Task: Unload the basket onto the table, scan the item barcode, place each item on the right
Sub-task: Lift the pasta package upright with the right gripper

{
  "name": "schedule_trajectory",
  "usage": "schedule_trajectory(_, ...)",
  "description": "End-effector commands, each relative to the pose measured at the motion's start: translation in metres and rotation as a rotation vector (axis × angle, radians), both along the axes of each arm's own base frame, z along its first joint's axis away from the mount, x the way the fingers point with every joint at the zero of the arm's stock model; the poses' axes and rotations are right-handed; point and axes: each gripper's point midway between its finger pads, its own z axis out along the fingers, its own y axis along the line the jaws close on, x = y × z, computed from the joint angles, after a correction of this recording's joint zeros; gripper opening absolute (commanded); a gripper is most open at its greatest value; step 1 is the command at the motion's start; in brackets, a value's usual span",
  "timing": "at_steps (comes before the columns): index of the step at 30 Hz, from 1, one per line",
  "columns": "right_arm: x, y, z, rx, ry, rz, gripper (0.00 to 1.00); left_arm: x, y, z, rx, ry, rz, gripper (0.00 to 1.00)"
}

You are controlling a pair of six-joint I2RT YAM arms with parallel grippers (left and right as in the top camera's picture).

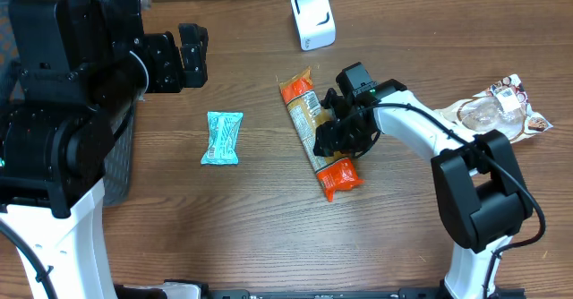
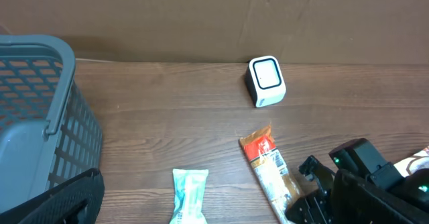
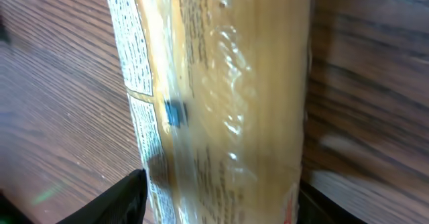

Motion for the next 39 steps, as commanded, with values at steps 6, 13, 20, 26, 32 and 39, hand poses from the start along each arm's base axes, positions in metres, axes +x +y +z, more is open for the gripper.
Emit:
schedule_trajectory(6, 0.001, 0.016, -0.016, 0.059, 0.107, -0.064, 0.63, 0.003, 0.001, -0.002, 0.022, 0.001, -0.005, 1.00)
schedule_trajectory(13, 0.002, 0.041, -0.011, 0.156, 0.151, -0.110, 0.17, 0.003, 0.001, -0.002, 0.022, 0.001, -0.005, 1.00)
schedule_trajectory(20, 0.012, 0.052, -0.008, 0.189, 0.129, -0.156, 0.04, 0.003, 0.001, -0.002, 0.022, 0.001, -0.005, 1.00)
schedule_trajectory(26, 0.025, 0.030, 0.011, 0.200, 0.100, -0.172, 0.04, 0.003, 0.001, -0.002, 0.022, 0.001, -0.005, 1.00)
schedule_trajectory(32, 0.056, -0.020, 0.061, -0.097, -0.153, -0.191, 0.04, 0.003, 0.001, -0.002, 0.022, 0.001, -0.005, 1.00)
schedule_trajectory(39, 0.084, -0.039, 0.124, -0.298, -0.487, -0.129, 0.04, 0.003, 0.001, -0.002, 0.022, 0.001, -0.005, 1.00)
